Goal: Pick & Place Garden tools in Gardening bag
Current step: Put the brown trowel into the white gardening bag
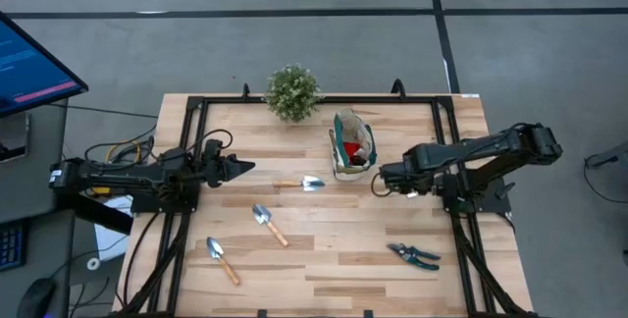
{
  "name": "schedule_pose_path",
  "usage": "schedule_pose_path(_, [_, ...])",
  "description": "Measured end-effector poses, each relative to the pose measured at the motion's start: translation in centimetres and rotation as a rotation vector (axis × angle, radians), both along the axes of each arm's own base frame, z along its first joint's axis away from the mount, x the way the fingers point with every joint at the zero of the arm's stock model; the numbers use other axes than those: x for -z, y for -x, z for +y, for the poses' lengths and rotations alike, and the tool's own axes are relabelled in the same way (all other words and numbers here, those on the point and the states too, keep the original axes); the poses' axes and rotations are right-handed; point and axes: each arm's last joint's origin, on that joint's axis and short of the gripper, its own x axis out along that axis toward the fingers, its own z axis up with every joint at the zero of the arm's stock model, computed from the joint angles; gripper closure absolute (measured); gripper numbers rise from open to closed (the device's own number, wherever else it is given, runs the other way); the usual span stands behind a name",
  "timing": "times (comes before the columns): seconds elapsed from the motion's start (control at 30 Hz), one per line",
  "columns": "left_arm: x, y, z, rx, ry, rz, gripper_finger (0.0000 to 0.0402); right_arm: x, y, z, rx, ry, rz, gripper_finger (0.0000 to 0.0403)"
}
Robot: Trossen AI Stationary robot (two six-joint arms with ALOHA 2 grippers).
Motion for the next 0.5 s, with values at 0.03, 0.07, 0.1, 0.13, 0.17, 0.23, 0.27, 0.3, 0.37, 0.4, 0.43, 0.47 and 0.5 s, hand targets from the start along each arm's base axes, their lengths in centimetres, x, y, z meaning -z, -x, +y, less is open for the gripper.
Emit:
schedule_pose_path(0.03, [0.0, 0.0, 0.0, 0.0, 0.0, 0.0, 0.0316, 0.0, 0.2, -0.2, 0.008, 0.005, 0.023, 0.0101])
schedule_pose_path(0.07, [0.0, 0.0, 0.0, 0.0, 0.0, 0.0, 0.0316, 0.2, 0.5, -0.4, 0.017, 0.006, 0.045, 0.0101])
schedule_pose_path(0.1, [0.0, 0.0, 0.0, 0.0, 0.0, 0.0, 0.0316, 0.4, 0.6, -0.5, 0.03, 0.006, 0.054, 0.0101])
schedule_pose_path(0.13, [0.0, 0.0, 0.0, 0.0, 0.0, 0.0, 0.0316, 0.8, 0.6, -0.7, 0.047, 0.008, 0.045, 0.0101])
schedule_pose_path(0.17, [0.0, 0.0, 0.0, 0.0, 0.0, 0.0, 0.0316, 1.2, 0.5, -0.8, 0.069, 0.011, 0.022, 0.0101])
schedule_pose_path(0.23, [0.0, 0.0, 0.0, 0.0, 0.0, 0.0, 0.0316, 2.2, 0.4, -1.2, 0.12, 0.03, -0.019, 0.0101])
schedule_pose_path(0.27, [0.0, 0.0, 0.0, 0.0, 0.0, 0.0, 0.0316, 2.7, 0.3, -1.4, 0.151, 0.049, -0.04, 0.0101])
schedule_pose_path(0.3, [0.0, 0.0, 0.0, 0.0, 0.0, 0.0, 0.0316, 3.1, 0.3, -1.5, 0.189, 0.065, -0.059, 0.0101])
schedule_pose_path(0.37, [0.0, 0.0, 0.0, 0.0, 0.0, 0.0, 0.0316, 4.0, 0.4, -1.8, 0.286, 0.106, -0.079, 0.0101])
schedule_pose_path(0.4, [0.0, 0.0, 0.0, 0.0, 0.0, 0.0, 0.0316, 4.3, 0.5, -1.8, 0.333, 0.124, -0.083, 0.0101])
schedule_pose_path(0.43, [0.0, 0.0, 0.0, 0.0, 0.0, 0.0, 0.0316, 4.7, 0.7, -1.8, 0.38, 0.138, -0.083, 0.0101])
schedule_pose_path(0.47, [0.0, 0.0, 0.0, 0.0, 0.0, 0.0, 0.0316, 5.0, 0.9, -1.7, 0.422, 0.147, -0.08, 0.0101])
schedule_pose_path(0.5, [0.0, 0.0, 0.0, 0.0, 0.0, -0.001, 0.0316, 5.2, 1.0, -1.6, 0.45, 0.154, -0.072, 0.0101])
